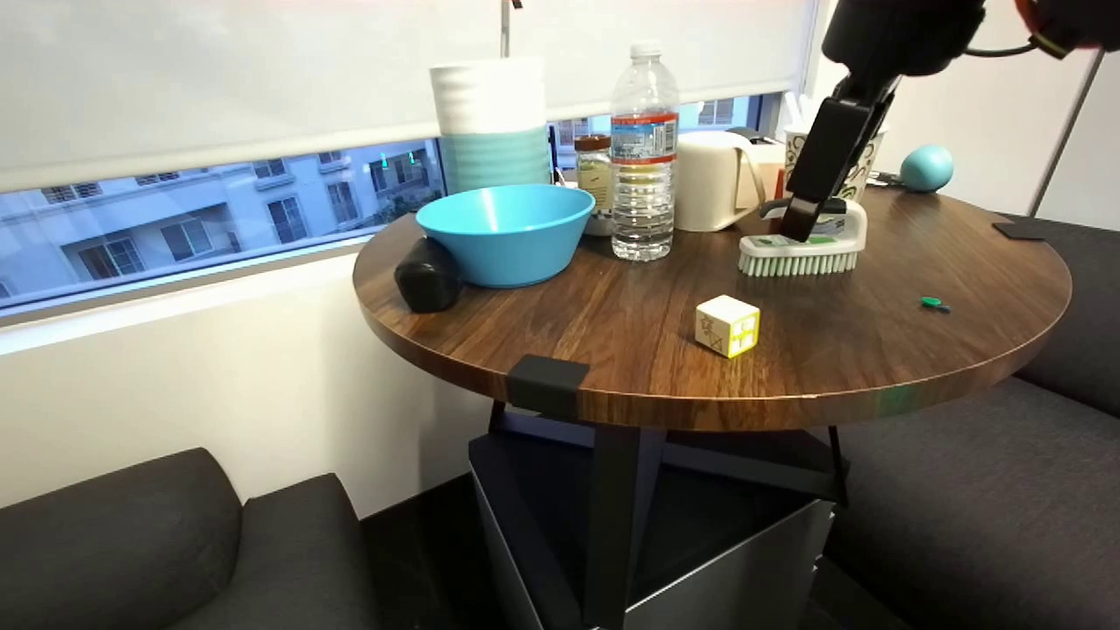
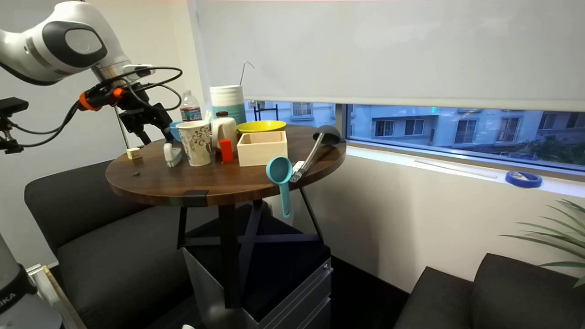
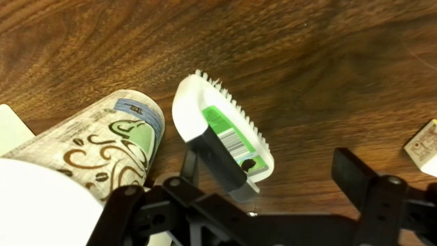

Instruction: Use the brush to sweep the small objects off of the table

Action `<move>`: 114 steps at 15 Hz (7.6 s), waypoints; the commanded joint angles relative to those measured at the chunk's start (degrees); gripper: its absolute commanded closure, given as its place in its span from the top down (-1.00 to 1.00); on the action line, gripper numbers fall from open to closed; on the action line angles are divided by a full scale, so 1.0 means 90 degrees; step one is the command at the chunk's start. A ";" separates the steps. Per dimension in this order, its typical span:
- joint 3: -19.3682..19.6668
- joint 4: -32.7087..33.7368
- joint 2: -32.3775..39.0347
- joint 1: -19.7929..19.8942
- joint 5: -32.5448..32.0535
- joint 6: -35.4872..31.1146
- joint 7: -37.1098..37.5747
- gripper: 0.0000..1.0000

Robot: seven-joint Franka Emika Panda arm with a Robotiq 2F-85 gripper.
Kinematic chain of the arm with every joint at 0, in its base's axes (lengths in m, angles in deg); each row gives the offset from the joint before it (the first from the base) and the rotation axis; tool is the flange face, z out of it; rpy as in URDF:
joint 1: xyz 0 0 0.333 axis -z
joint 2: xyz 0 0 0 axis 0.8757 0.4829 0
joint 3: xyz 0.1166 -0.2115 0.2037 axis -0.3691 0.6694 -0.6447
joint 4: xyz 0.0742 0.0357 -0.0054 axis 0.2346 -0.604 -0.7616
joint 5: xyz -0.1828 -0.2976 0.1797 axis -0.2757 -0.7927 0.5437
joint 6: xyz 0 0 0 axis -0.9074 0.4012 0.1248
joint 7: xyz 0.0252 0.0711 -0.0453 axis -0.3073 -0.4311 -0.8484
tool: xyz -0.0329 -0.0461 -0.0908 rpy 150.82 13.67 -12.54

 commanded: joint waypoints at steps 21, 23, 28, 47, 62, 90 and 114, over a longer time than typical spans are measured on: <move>0.0237 0.0253 0.0384 -0.0047 -0.0356 -0.0261 -0.1665 -0.98; 0.0226 0.0326 0.0351 -0.0042 -0.0417 -0.0197 -0.1764 -0.96; -0.0396 0.0657 0.0433 0.0226 -0.1585 0.0407 -0.1449 -0.96; -0.0911 0.0345 0.0378 -0.0398 -0.3158 0.0893 -0.1290 -0.96; -0.0850 -0.0360 0.0321 -0.0567 -0.5170 -0.0141 -0.0476 -0.96; -0.0129 -0.0318 0.0346 -0.1268 -0.3305 0.0697 -0.2742 -0.96; 0.0009 -0.0304 -0.0108 -0.1772 -0.1852 0.1899 -0.4270 -0.96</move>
